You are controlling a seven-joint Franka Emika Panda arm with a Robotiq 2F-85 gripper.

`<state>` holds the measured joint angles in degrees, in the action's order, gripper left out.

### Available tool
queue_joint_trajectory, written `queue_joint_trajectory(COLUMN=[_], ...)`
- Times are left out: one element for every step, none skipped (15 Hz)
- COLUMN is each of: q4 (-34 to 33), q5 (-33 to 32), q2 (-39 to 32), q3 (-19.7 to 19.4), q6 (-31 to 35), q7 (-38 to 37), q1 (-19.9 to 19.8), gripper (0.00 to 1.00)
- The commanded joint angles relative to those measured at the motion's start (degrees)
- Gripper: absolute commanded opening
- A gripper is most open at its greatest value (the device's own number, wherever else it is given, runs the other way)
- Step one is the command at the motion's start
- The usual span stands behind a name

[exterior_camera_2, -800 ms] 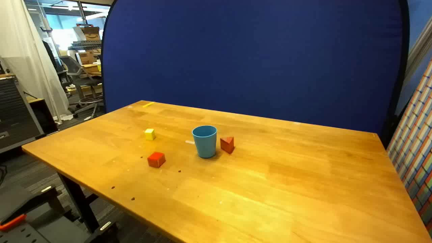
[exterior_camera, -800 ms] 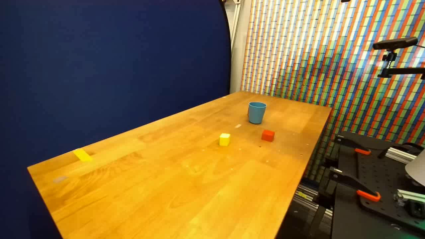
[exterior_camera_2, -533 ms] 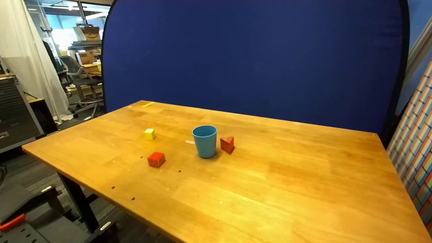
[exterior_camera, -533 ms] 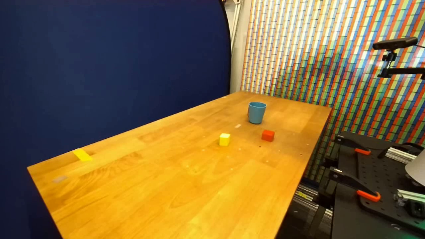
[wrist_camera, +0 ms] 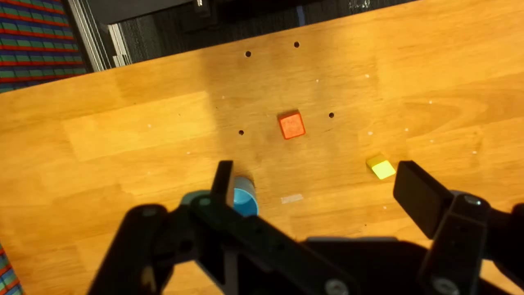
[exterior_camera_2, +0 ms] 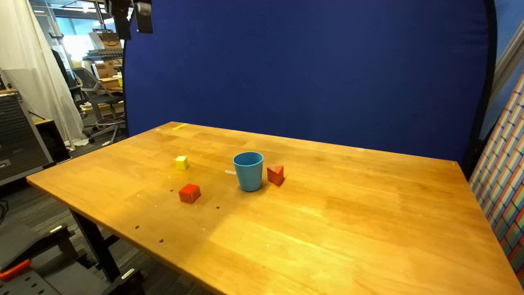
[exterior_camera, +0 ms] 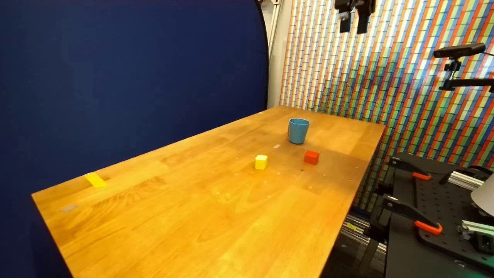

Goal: Put the yellow cube inside the blue cup

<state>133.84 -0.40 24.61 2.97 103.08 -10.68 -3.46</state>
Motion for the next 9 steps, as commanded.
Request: queue_joint_trajectory(q4=[-6.3, -7.8, -9.3, -11.0, -12.7, -13.6, -15.0, -16.1, -17.6], q5=[0.6, 0.5, 0.4, 0.4, 0.7, 1.9, 2.3, 3.1, 3.5], q2=[-14.4, -18.1, -21.9, -25.6, -29.3, -32.1, -35.0, -37.8, -40.3], q3=[2.9, 3.5, 4.1, 4.5, 4.7, 4.6, 4.6, 4.4, 4.1], q6=[4.7, 6.0, 7.5, 8.7, 9.8, 11.3, 11.7, 12.2, 12.1], q7=[-4.6, -5.9, -7.2, -8.6, -9.8, -10.1, -11.0, -11.2, -11.7], q1=[2.6, 3.3, 4.1, 5.0, 5.9, 6.7, 7.6, 8.3, 9.0], gripper=[1.0, 1.0, 1.0, 1.0, 1.0, 1.0, 1.0, 1.0, 1.0])
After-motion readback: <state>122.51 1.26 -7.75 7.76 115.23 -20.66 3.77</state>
